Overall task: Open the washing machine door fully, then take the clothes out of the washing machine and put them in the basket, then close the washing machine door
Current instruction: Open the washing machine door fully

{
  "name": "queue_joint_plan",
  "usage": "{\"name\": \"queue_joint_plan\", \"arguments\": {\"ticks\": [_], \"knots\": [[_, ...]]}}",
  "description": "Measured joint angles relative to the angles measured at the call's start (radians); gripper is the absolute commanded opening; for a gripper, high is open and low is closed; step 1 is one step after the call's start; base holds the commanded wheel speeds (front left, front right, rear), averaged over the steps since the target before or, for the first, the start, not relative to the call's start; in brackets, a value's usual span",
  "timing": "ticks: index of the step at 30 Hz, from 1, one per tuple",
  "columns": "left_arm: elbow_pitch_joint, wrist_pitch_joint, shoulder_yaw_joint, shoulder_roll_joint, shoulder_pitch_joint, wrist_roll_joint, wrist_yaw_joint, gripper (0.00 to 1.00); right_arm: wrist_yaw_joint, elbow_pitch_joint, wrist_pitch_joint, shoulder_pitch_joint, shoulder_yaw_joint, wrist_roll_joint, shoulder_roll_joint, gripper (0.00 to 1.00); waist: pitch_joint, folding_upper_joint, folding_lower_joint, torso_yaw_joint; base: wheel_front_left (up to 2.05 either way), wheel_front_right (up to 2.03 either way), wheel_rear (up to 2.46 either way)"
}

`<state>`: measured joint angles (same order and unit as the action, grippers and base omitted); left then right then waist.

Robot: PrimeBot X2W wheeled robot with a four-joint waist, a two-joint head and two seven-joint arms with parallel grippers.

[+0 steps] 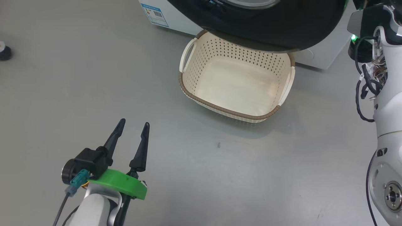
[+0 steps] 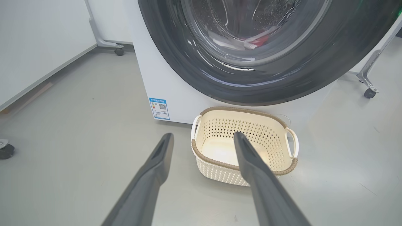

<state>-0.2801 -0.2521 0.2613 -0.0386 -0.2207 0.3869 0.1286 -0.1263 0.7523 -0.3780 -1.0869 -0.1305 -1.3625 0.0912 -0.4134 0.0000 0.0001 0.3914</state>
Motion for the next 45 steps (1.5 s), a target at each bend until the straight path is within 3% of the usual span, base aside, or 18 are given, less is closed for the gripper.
{"name": "queue_joint_plan", "arguments": {"ticks": [14, 26, 45], "knots": [[-0.011, 0.000, -0.011, 0.001, 0.000, -0.003, 0.000, 1.00, 0.002, 0.062, -0.080, 0.015, 0.013, -0.047, -0.001, 0.00, 0.051, 0.0000, 0.0000, -0.017, 0.00, 0.00, 0.00], [-0.020, 0.000, -0.016, 0.001, 0.004, -0.011, 0.000, 1.00, 0.045, 0.097, -0.113, 0.071, 0.038, -0.059, -0.008, 0.00, 0.097, 0.0000, -0.0001, -0.030, 0.00, 0.00, 0.00], [-0.025, 0.000, -0.012, -0.001, 0.032, -0.035, 0.000, 1.00, 0.061, 0.124, -0.217, 0.126, 0.122, -0.218, -0.012, 0.00, 0.147, 0.0000, 0.0000, -0.035, 0.00, 0.00, 0.00]]}}
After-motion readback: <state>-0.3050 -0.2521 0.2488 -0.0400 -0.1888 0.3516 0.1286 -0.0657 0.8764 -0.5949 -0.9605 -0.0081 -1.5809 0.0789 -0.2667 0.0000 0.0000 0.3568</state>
